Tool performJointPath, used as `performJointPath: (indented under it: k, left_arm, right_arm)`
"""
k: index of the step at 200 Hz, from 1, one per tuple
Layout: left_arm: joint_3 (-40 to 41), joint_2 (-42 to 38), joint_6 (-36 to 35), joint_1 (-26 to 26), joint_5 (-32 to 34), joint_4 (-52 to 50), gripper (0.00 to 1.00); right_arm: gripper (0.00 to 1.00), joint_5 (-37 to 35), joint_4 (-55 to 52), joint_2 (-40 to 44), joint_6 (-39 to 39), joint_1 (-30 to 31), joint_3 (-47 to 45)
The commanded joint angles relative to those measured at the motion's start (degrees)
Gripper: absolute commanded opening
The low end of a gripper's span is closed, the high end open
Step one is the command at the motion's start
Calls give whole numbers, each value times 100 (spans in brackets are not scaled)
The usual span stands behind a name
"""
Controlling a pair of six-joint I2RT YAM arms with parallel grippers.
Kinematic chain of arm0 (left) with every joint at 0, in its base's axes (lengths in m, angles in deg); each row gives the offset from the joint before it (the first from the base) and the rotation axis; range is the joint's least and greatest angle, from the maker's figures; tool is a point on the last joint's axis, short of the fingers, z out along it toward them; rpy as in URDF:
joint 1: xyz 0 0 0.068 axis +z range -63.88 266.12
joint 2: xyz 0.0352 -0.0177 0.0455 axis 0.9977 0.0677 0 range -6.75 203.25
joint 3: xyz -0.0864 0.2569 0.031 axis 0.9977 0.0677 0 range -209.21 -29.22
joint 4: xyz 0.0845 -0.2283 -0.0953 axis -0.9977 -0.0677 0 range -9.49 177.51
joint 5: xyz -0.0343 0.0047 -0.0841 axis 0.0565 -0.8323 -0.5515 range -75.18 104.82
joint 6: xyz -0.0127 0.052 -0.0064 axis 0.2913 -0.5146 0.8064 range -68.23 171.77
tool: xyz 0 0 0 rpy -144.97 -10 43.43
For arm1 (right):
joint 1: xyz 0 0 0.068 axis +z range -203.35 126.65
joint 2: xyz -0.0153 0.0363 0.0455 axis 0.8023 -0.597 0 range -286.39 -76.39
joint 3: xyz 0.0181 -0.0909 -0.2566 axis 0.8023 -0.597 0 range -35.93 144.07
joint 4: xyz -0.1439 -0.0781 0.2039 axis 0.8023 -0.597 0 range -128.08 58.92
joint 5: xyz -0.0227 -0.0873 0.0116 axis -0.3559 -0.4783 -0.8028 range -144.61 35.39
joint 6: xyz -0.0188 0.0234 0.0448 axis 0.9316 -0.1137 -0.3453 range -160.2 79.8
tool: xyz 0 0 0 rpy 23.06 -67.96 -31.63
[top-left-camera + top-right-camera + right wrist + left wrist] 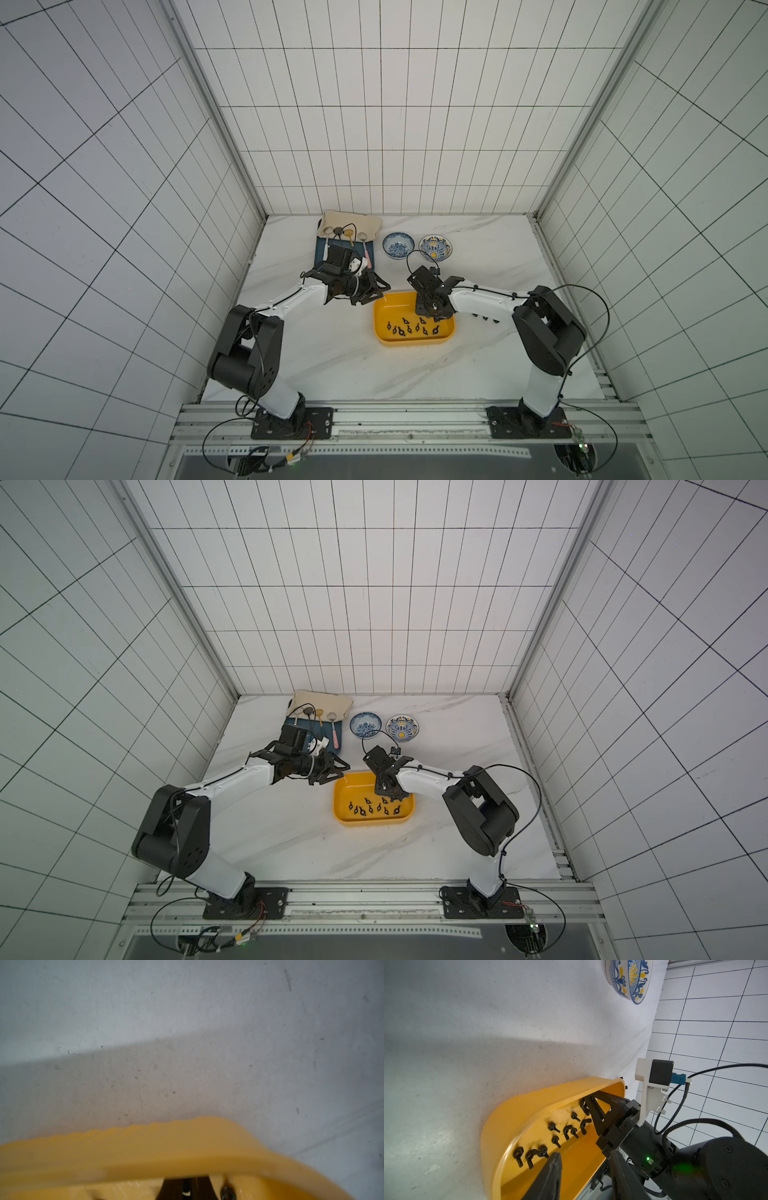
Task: Take out the wing nut from the storage box
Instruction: Pick up the wing nut from the storage box, then place the wing nut at the center of the board.
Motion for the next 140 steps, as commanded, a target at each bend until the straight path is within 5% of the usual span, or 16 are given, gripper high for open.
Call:
performJointPath:
  k: [1,79,140]
  left_arm:
    - [-33,-150,-40,-17,43,55,42]
    - [-580,-191,71,-534,242,-110,42]
    - [-1319,524,304,-1539,387,148,42]
  right_arm:
    - [0,-222,-133,217,115,58,278]
    - [0,-432,-549,1567,468,-100,134]
    - [0,131,-84,1840,1397,-1554,-519]
